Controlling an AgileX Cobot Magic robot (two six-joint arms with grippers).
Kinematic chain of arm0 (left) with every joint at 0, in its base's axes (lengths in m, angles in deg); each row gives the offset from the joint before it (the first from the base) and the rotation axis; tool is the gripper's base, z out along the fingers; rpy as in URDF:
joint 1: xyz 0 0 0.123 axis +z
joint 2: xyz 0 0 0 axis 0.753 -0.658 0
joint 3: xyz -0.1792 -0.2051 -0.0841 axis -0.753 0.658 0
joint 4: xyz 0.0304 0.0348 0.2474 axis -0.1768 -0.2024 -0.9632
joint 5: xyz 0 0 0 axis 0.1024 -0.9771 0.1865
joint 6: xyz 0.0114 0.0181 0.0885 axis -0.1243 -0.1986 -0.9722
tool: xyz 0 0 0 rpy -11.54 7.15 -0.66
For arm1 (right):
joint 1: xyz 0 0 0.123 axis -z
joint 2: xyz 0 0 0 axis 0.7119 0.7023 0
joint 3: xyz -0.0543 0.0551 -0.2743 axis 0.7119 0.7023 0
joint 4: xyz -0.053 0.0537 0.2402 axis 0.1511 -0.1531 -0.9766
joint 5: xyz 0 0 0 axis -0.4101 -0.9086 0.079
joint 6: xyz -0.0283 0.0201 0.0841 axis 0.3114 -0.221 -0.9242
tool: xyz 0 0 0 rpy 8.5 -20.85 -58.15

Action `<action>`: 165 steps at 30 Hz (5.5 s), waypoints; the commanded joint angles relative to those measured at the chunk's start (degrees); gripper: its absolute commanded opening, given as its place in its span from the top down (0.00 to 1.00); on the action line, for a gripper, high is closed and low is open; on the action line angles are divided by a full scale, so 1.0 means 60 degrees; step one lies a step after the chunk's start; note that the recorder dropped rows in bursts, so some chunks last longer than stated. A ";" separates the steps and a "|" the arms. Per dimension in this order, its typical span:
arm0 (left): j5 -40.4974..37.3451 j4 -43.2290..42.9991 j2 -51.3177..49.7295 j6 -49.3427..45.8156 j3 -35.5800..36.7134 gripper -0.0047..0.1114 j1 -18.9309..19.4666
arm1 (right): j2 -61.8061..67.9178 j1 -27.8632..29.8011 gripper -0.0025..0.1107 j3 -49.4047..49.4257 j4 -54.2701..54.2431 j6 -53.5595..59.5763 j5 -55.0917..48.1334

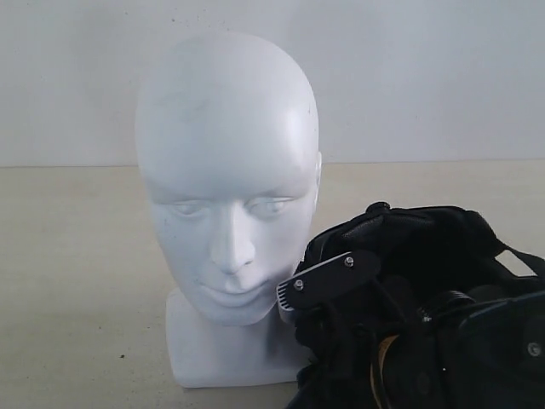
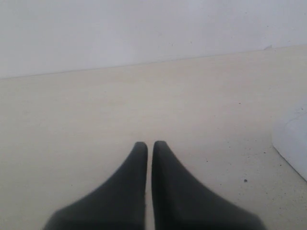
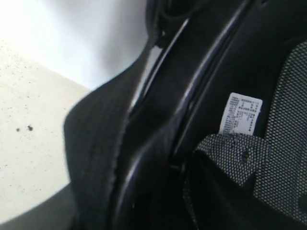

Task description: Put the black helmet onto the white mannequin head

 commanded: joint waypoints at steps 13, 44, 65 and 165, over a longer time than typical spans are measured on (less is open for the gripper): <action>0.0002 -0.0032 0.0036 -0.0016 -0.0002 0.92 0.0009 | -0.4428 0.0024 0.98 -0.0145 -0.2044 0.0468 -0.2923; 0.0002 -0.0032 0.0036 -0.0016 -0.0002 0.92 0.0009 | -0.7550 0.0001 0.98 -0.2646 0.7810 -0.8415 -0.1793; 0.0002 -0.0032 0.0036 -0.0016 -0.0002 0.92 0.0009 | -0.6731 0.0001 0.98 -0.6028 0.6688 -0.8401 0.0579; 0.0002 -0.0032 0.0036 -0.0016 -0.0002 0.92 0.0009 | -0.1915 0.2558 0.98 -1.0317 -1.8213 1.2956 0.1706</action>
